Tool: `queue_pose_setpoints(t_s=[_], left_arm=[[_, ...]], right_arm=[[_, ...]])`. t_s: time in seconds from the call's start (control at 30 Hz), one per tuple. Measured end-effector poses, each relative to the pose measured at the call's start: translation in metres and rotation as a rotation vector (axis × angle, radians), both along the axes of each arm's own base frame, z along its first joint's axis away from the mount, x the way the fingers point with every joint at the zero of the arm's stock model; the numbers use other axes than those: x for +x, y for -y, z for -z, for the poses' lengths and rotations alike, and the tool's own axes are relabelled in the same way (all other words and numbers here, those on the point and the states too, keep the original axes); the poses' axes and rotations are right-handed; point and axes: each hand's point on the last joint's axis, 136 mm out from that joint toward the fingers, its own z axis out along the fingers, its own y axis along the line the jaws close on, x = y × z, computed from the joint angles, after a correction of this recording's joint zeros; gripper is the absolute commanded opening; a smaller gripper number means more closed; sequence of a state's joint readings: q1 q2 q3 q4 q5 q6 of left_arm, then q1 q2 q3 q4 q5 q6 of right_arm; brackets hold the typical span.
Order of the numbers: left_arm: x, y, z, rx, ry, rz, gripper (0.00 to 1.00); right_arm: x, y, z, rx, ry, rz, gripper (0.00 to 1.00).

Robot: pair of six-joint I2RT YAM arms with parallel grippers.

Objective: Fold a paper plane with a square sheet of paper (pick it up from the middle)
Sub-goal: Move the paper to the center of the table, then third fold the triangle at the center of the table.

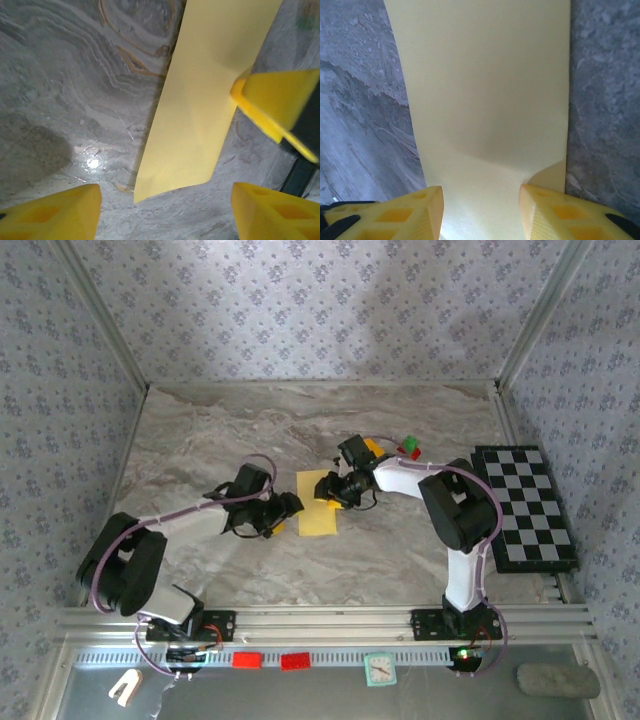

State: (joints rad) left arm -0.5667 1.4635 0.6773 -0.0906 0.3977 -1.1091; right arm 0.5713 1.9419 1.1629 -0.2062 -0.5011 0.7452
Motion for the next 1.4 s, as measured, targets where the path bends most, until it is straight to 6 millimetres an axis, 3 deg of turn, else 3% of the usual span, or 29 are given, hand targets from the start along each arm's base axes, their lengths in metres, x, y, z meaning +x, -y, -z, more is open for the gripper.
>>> queue_pose_setpoints(t_s=[0.23,0.47,0.93,1.23,1.4], left_arm=[[-0.009,0.008,0.013,0.002,-0.043,0.011,0.55],[-0.012,0.012,0.022,0.003,-0.071,0.022,0.52],[-0.013,0.014,0.027,-0.011,-0.112,0.026,0.38],[0.0,0.032,0.018,-0.083,-0.062,0.051,0.35],[0.012,0.033,0.01,-0.116,-0.032,0.039,0.35]], right_arm=[[0.002,0.0,0.002,0.021,0.004,0.002,0.46],[0.003,0.0,0.001,0.042,-0.004,0.002,0.46],[0.002,-0.001,0.002,0.053,-0.01,-0.002,0.46],[0.002,-0.001,0.002,0.062,-0.012,-0.004,0.46],[0.002,0.0,0.002,0.063,-0.011,-0.003,0.46]])
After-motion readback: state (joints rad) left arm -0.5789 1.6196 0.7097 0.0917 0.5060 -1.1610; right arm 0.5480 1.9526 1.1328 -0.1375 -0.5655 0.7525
